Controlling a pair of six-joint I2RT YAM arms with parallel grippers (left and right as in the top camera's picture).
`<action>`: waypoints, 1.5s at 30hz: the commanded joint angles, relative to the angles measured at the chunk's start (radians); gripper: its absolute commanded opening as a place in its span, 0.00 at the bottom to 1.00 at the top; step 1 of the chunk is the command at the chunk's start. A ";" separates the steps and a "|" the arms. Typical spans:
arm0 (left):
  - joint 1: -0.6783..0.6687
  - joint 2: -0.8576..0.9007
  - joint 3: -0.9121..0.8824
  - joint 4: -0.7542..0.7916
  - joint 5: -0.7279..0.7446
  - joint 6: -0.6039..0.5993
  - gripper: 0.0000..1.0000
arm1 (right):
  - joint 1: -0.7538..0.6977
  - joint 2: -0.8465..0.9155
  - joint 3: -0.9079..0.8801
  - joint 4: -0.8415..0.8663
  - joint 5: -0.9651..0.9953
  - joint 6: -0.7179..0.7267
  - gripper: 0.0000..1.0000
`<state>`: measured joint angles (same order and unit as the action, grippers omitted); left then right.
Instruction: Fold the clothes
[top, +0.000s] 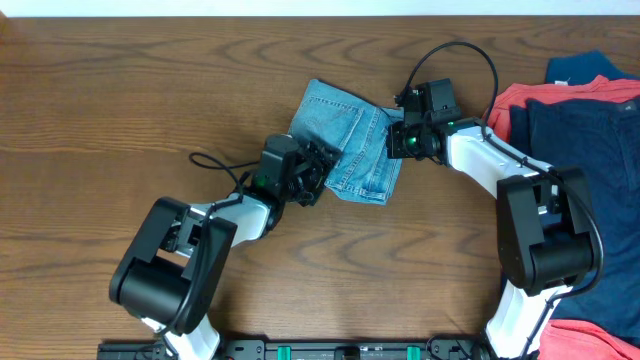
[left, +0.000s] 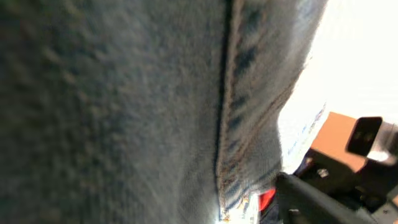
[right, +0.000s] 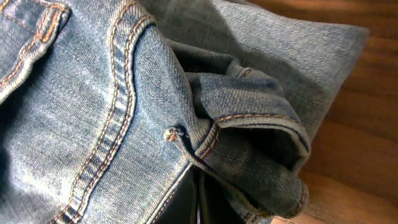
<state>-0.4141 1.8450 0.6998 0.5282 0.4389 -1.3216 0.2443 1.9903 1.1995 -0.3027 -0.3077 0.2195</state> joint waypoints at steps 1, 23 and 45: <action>-0.003 0.105 -0.053 -0.041 -0.061 0.095 0.62 | 0.006 0.067 -0.023 -0.038 -0.044 0.000 0.02; 0.187 -0.033 -0.053 -0.391 0.235 0.517 0.51 | 0.042 -0.097 -0.021 -0.082 -0.101 -0.105 0.04; 0.016 -0.021 -0.053 -0.303 -0.156 0.107 0.53 | 0.076 0.102 -0.021 -0.070 0.004 -0.041 0.02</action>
<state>-0.3992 1.7420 0.6956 0.2657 0.4530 -1.1687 0.3130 2.0033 1.2118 -0.3477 -0.3870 0.1612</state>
